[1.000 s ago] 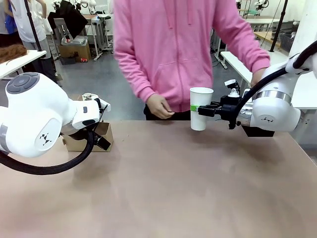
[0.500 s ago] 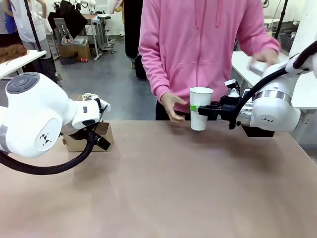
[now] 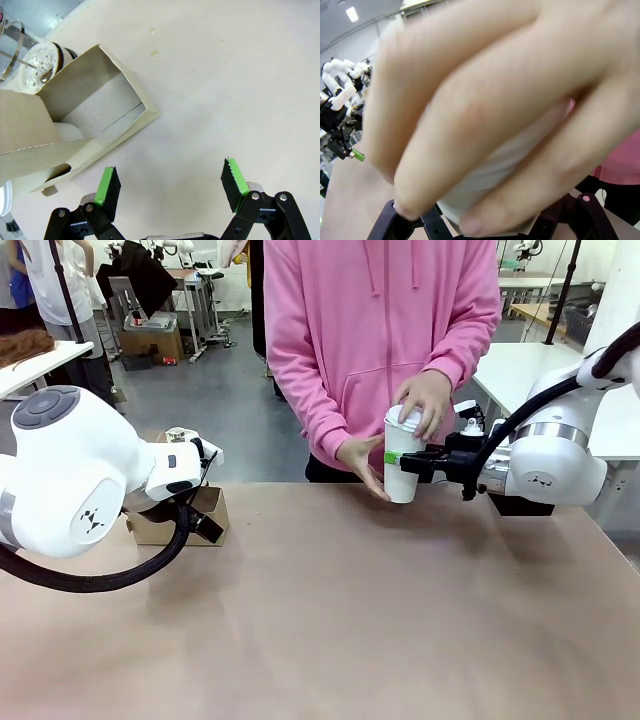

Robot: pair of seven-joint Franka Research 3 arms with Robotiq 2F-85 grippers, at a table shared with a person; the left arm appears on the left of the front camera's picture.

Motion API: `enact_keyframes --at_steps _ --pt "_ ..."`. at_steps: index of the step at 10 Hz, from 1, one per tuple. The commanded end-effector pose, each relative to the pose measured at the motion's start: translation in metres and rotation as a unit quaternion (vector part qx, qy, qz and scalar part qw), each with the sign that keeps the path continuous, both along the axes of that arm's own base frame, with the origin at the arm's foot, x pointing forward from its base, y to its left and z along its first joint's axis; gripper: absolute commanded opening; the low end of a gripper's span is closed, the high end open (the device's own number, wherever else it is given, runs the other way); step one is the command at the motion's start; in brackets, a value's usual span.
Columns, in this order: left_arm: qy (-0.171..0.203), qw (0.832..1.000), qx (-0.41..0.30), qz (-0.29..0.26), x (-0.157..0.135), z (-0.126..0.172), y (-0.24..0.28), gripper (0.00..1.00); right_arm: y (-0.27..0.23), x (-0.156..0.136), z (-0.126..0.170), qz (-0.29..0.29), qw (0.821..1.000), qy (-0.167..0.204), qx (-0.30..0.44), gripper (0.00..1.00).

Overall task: Pour a drink into a cup and package it in a carrier.
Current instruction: When a person places the Paper Cup Lid on the 600 ml Paper Cup , lift the 600 ml Paper Cup.

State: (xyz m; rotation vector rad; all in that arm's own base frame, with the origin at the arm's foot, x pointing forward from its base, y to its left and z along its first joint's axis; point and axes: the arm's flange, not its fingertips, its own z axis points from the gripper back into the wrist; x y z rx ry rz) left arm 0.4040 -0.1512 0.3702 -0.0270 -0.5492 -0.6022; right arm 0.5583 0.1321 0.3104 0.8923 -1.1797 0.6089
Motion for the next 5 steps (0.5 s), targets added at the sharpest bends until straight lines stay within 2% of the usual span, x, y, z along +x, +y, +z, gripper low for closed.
enact_keyframes --at_steps 1,5 --pt "0.0 1.0 -0.001 0.0 -0.0003 0.0003 0.0 1.0 0.0022 0.0005 0.0029 -0.004 1.0 -0.004 0.005 0.81" --pt "0.0 1.0 -0.001 0.0 -0.0003 0.0003 0.0 1.0 0.0022 0.0005 0.0029 -0.004 1.0 -0.004 0.005 0.81"
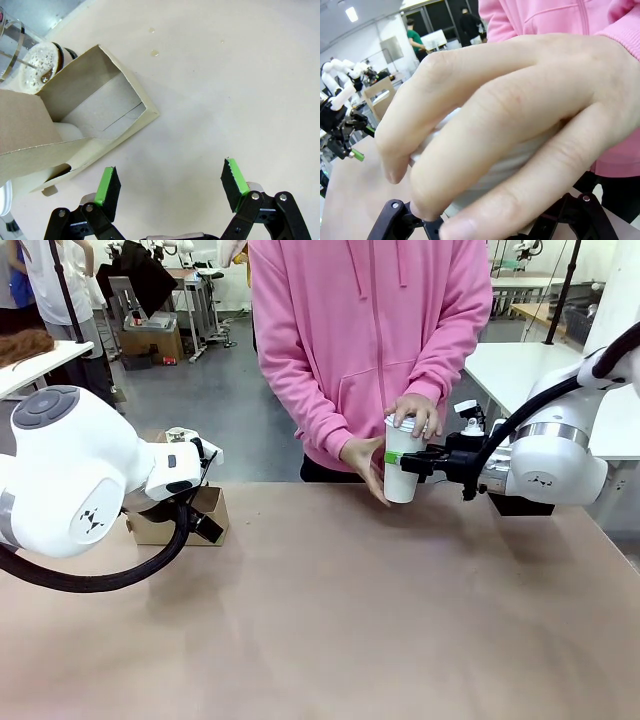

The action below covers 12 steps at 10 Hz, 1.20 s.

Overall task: Pour a drink into a cup and package it in a carrier.
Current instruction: When a person places the Paper Cup Lid on the 600 ml Paper Cup , lift the 600 ml Paper Cup.

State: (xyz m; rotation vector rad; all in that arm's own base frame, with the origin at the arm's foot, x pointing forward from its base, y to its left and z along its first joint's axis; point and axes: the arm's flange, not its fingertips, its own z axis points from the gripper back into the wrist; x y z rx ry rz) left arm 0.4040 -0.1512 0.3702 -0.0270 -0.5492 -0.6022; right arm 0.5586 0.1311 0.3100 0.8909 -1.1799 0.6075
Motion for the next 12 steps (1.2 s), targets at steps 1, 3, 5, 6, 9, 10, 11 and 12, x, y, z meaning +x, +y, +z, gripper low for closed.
enact_keyframes --at_steps 1,3,5,6,9,10,11,12 --pt "0.0 1.0 -0.001 0.0 -0.0003 0.0003 0.0 1.0 0.0032 0.0002 0.0032 -0.003 1.0 -0.005 0.006 0.81" --pt "0.0 1.0 -0.001 0.0 -0.0003 0.0003 0.0 1.0 0.0032 0.0002 0.0032 -0.003 1.0 -0.005 0.006 0.81" --pt "0.0 1.0 -0.001 0.0 -0.0003 0.0003 0.0 1.0 0.0032 0.0002 0.0032 -0.003 1.0 -0.005 0.006 0.81" --pt "0.0 1.0 -0.001 0.0 -0.0003 0.0003 0.0 1.0 0.0032 0.0002 0.0032 -0.003 1.0 -0.005 0.006 0.81" --pt "0.0 1.0 -0.001 0.0 -0.0003 0.0003 0.0 1.0 0.0032 0.0002 0.0032 -0.003 1.0 -0.005 0.006 0.81" --pt "0.0 1.0 -0.001 0.0 -0.0003 0.0003 0.0 1.0 0.0032 0.0002 0.0032 -0.003 1.0 -0.005 0.006 0.81" --pt "0.0 1.0 -0.001 0.0 -0.0003 0.0003 0.0 1.0 0.0032 0.0002 0.0032 -0.003 1.0 -0.005 0.006 0.81" --pt "0.0 1.0 -0.001 0.0 -0.0003 0.0003 0.0 1.0 0.0032 0.0002 0.0032 -0.003 1.0 -0.005 0.006 0.81"
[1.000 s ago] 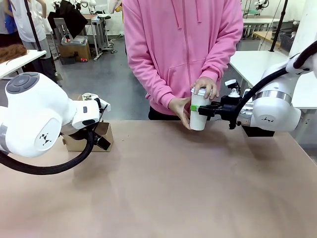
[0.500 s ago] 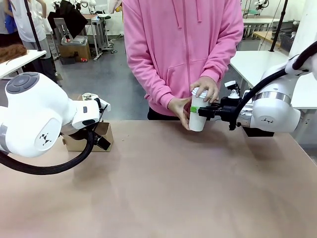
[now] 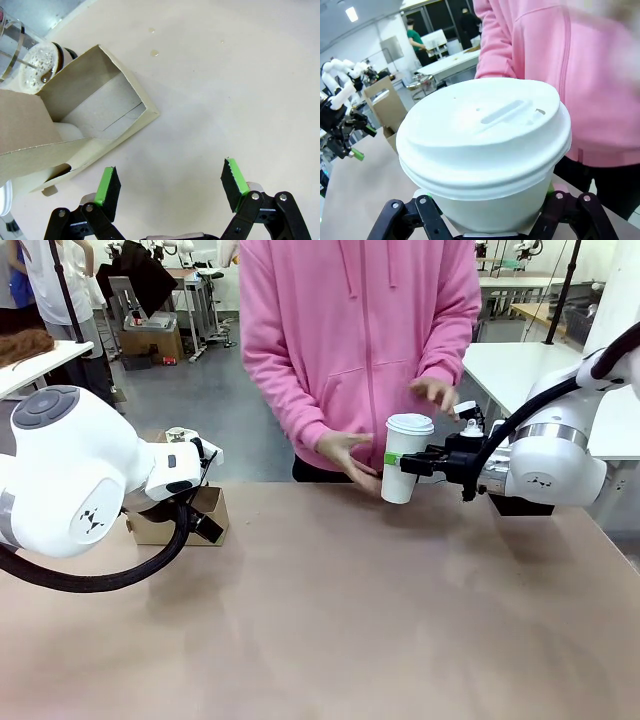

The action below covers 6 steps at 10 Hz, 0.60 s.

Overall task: Pour a drink into a cup and package it in a carrier.
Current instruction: When a person places the Paper Cup Lid on the 600 ml Paper Cup , lift the 600 ml Paper Cup.

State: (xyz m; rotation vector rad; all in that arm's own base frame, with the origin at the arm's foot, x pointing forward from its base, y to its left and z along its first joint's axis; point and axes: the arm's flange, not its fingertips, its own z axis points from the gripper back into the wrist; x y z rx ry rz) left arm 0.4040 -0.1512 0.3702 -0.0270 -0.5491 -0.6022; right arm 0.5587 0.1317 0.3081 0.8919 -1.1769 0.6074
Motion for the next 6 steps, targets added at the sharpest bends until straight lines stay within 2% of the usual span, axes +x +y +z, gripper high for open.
enact_keyframes --at_steps 1,6 --pt "0.0 1.0 -0.001 0.0 -0.0003 0.0003 0.0 1.0 0.0026 0.0001 0.0052 -0.004 1.0 -0.006 0.006 0.81" --pt "0.0 1.0 -0.001 0.0 -0.0003 0.0003 0.0 1.0 0.0026 0.0001 0.0052 -0.004 1.0 -0.006 0.006 0.81"
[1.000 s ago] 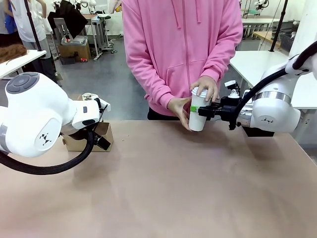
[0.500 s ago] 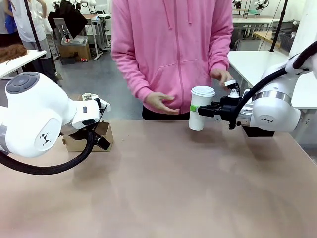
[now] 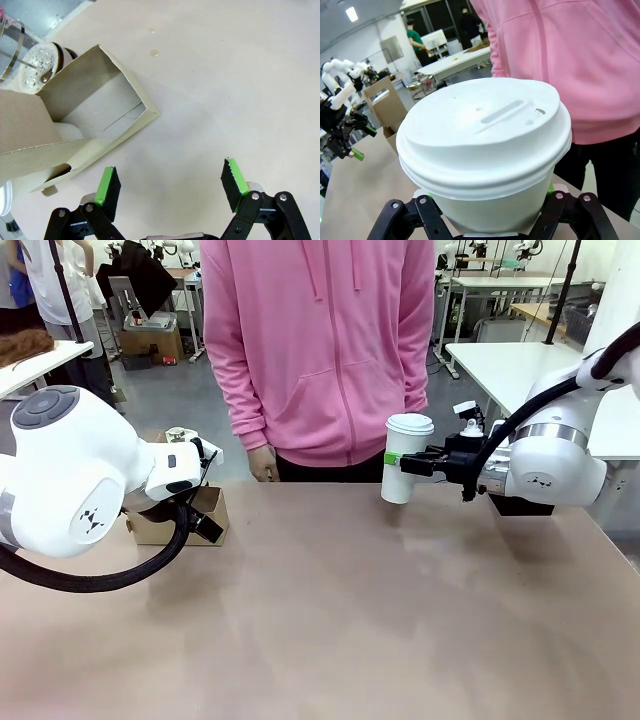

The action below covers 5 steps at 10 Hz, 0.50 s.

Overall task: Pour a drink into a cup and package it in a carrier.
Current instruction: When a person places the Paper Cup Lid on the 600 ml Paper Cup , lift the 600 ml Paper Cup.

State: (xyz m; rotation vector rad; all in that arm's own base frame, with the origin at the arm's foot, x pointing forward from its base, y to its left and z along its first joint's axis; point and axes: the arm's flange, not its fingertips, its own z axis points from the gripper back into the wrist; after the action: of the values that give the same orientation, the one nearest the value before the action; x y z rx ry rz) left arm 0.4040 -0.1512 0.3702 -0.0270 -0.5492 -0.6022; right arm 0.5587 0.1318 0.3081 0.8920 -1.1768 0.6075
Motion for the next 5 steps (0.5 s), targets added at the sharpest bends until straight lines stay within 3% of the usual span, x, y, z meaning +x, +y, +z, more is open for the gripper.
enact_keyframes --at_steps 1,3,5 --pt "0.0 1.0 -0.001 0.0 0.0 0.0 0.0 1.0 0.002 0.0 0.005 -0.004 1.0 -0.006 0.006 0.81" --pt "0.0 1.0 -0.001 0.0 0.0 0.0 0.0 1.0 0.0 0.0 0.0 0.0 1.0 0.0 0.0 0.81" --pt "0.0 1.0 -0.001 0.0 0.0 0.0 0.0 1.0 -0.028 0.002 0.048 0.006 1.0 -0.008 -0.004 0.81"
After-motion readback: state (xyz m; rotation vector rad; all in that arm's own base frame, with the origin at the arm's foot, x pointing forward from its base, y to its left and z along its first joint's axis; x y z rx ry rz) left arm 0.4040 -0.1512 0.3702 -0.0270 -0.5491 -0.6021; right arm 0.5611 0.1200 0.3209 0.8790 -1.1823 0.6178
